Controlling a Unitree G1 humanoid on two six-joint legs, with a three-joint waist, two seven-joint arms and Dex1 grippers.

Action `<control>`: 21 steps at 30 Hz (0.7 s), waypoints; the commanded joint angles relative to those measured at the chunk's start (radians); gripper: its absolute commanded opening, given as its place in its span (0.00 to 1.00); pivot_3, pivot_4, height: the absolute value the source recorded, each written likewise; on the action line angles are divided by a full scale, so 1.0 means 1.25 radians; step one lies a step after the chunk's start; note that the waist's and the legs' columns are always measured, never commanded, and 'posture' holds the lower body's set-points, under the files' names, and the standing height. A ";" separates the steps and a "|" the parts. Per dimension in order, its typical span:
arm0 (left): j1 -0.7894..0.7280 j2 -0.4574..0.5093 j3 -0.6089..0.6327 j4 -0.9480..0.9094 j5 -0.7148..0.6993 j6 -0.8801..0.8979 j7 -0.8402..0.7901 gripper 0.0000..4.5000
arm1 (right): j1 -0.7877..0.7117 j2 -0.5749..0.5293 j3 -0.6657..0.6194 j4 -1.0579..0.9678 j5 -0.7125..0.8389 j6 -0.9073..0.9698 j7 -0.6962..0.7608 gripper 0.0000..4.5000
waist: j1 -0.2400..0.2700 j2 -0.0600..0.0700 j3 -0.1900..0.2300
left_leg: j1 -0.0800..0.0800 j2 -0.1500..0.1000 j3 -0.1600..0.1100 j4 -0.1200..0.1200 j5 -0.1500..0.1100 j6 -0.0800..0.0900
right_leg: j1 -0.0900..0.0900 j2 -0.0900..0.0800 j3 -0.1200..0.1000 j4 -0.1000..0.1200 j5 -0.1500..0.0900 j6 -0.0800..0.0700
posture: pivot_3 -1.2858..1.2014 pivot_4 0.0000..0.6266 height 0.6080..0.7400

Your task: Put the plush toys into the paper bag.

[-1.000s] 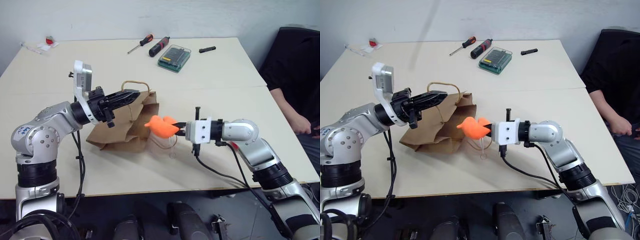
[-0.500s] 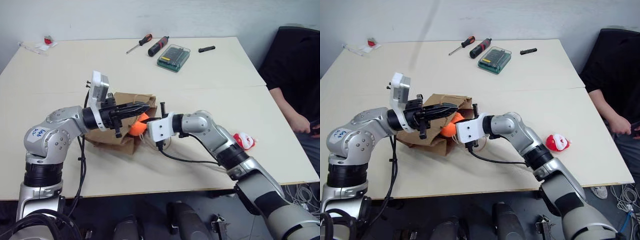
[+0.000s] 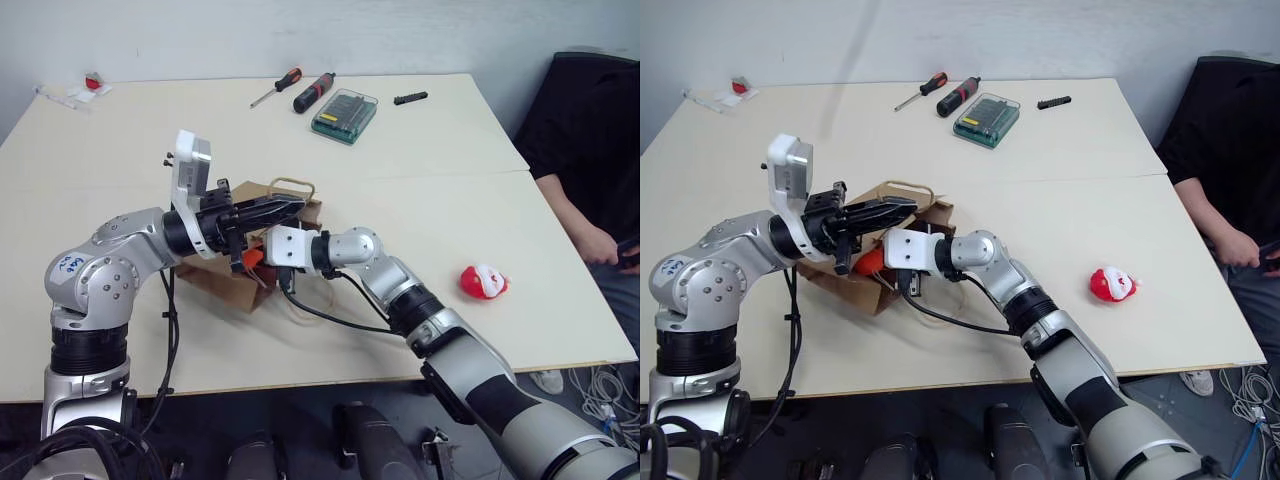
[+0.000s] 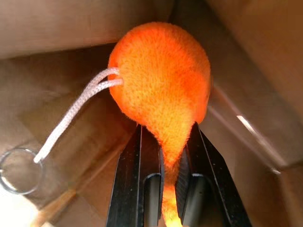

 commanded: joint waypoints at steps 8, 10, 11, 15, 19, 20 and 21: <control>-0.021 -0.014 0.027 -0.033 -0.055 0.015 0.057 0.00 | -0.030 0.033 -0.023 0.020 -0.030 0.084 -0.076 0.26 | -0.001 0.000 0.000 | 0.000 0.000 0.000 0.000 0.000 0.000 | 0.000 0.000 0.000 0.000 0.000 0.000 | 0.52 0.24 1.00; -0.015 -0.014 0.030 -0.024 -0.046 0.009 0.065 0.00 | -0.005 0.008 -0.028 -0.043 -0.025 0.098 -0.059 0.42 | -0.001 0.000 0.000 | 0.000 0.000 0.000 0.000 0.000 0.000 | 0.000 0.000 0.000 0.000 0.000 0.000 | 0.52 0.24 1.00; -0.013 -0.013 0.032 -0.017 -0.039 0.004 0.069 0.00 | 0.011 -0.006 -0.031 -0.085 -0.019 0.113 -0.048 0.50 | 0.000 0.000 0.000 | 0.000 0.000 0.000 0.000 0.000 0.000 | 0.000 0.000 0.000 0.000 0.000 0.000 | 0.52 0.24 1.00; -0.005 -0.006 0.039 0.017 -0.015 -0.012 0.077 0.00 | 0.112 -0.084 -0.054 -0.357 0.036 0.237 0.015 0.80 | 0.005 0.000 0.000 | -0.001 0.000 -0.001 0.000 0.000 0.000 | 0.000 0.000 -0.001 -0.001 0.000 0.000 | 0.52 0.24 1.00; -0.004 -0.001 0.045 0.051 -0.007 -0.015 0.071 0.00 | 0.251 -0.203 -0.128 -0.698 0.132 0.457 0.045 0.99 | 0.007 0.000 0.000 | -0.002 0.000 -0.002 0.000 0.000 0.000 | 0.000 0.000 -0.002 -0.002 0.000 0.000 | 0.52 0.24 1.00; -0.004 0.002 0.045 0.054 -0.006 -0.014 0.066 0.00 | 0.294 -0.233 -0.171 -0.790 0.177 0.538 0.040 0.99 | 0.009 0.000 0.000 | -0.002 0.000 -0.003 0.000 0.000 -0.001 | 0.000 0.000 -0.002 -0.002 0.000 0.000 | 0.52 0.24 1.00; -0.005 0.005 0.046 0.057 -0.008 -0.011 0.063 0.00 | 0.336 -0.261 -0.217 -0.874 0.219 0.613 0.033 0.99 | 0.010 0.000 0.000 | -0.003 -0.001 -0.003 0.000 0.000 -0.001 | 0.000 0.000 -0.002 -0.002 0.000 0.000 | 0.52 0.24 1.00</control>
